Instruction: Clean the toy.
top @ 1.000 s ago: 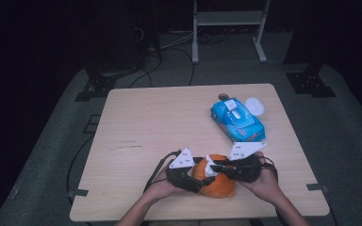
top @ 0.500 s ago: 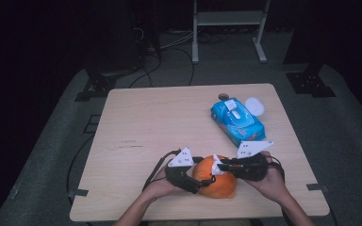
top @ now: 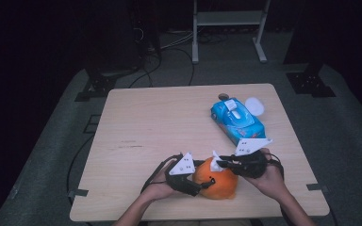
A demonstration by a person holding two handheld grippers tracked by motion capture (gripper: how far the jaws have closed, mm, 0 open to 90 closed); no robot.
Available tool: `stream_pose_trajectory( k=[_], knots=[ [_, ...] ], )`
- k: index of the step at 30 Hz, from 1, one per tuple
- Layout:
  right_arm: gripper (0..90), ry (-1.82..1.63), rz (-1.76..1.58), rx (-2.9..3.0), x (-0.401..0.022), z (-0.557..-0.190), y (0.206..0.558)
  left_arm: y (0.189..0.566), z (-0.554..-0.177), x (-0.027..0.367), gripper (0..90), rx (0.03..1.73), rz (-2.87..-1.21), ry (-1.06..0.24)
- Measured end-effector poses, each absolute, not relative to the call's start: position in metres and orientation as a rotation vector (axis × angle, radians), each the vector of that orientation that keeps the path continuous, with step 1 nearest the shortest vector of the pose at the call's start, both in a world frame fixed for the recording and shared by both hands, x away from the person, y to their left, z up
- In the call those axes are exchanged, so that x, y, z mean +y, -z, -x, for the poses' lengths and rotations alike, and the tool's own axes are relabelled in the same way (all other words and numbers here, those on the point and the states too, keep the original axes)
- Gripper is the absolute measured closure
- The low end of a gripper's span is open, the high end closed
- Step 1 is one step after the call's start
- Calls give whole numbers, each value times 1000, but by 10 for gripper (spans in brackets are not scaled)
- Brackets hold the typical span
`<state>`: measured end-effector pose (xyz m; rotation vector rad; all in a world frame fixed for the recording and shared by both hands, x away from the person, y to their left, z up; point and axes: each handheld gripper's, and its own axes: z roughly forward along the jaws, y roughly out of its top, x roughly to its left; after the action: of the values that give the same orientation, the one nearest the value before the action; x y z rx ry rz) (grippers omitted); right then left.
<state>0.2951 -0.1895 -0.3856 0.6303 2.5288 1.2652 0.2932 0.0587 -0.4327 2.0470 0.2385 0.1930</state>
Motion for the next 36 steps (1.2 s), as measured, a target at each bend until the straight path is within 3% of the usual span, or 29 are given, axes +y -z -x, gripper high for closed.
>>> stream_pose_trajectory(
  k=[3,11,19,26,28,32,34,36],
  knots=[
    [803,-1247,-657,2517,-195,-296,387,432,-294,55,237,258,-2031,-173],
    [803,-1304,-579,2539,-172,-292,382,433,-289,57,299,182,-2057,-235],
    [803,-1334,-584,2541,-171,-288,381,432,-285,55,302,142,-2074,-249],
    [803,-1312,-703,2518,-199,-299,390,436,-291,61,306,184,-2063,-218],
    [804,-1320,-717,2512,-202,-299,391,435,-292,60,288,193,-2066,-201],
    [805,-1320,-672,2516,-190,-295,389,430,-296,58,135,275,-2016,-148],
    [804,-1340,-639,2529,-183,-292,388,429,-296,57,137,272,-2030,-163],
    [804,-1316,-603,2538,-176,-289,388,431,-295,58,204,268,-2044,-176]
  ],
)
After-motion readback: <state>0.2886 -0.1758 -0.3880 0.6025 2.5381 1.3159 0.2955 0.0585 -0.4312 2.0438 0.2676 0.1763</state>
